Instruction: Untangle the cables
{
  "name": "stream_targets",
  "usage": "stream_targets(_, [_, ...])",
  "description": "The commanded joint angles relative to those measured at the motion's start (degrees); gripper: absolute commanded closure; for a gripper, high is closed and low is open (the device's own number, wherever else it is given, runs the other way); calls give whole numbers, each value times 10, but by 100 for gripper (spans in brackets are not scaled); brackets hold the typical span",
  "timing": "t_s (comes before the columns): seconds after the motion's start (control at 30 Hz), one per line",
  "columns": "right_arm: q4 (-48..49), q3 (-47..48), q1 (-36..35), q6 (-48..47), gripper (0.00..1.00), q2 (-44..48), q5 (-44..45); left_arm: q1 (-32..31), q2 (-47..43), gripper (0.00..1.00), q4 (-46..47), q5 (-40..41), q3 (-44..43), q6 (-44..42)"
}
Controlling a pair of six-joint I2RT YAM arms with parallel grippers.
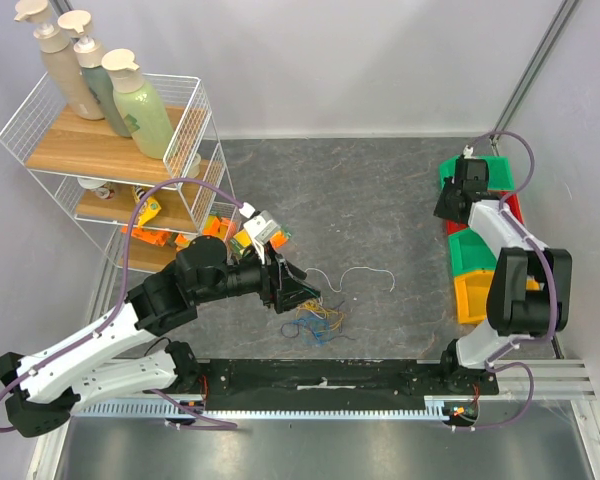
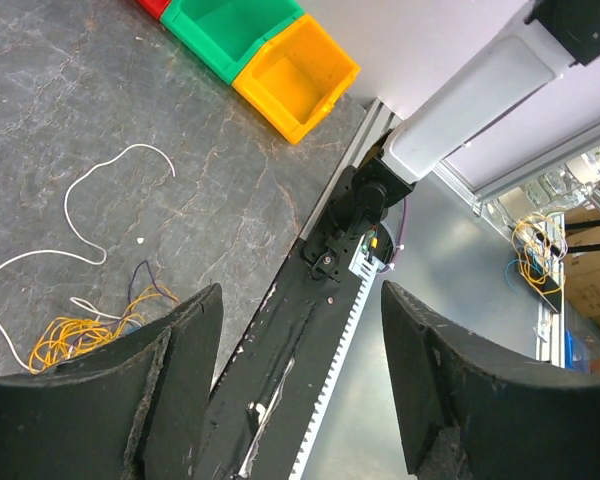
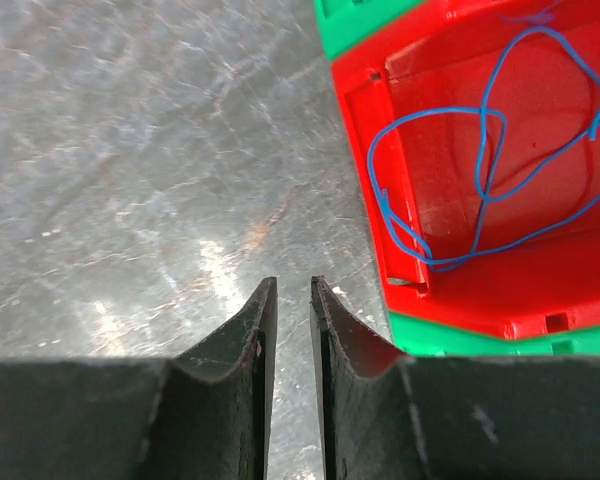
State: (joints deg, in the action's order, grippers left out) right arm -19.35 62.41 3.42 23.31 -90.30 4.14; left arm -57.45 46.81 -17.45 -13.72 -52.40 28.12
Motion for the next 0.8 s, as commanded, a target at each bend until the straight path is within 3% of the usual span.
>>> stream_targets(0.0, [8,38,14,-12,74,-46,36,1,-10,29,11,-6,-2,19])
stream_targets(0.57, [-2,84,89,-28,68,-123,100,1,-7,29,1,-10,3,26])
stream_targets(0.77, [-43,116,54,-52,47,-84,122,1,-2,29,-29,41,18,26])
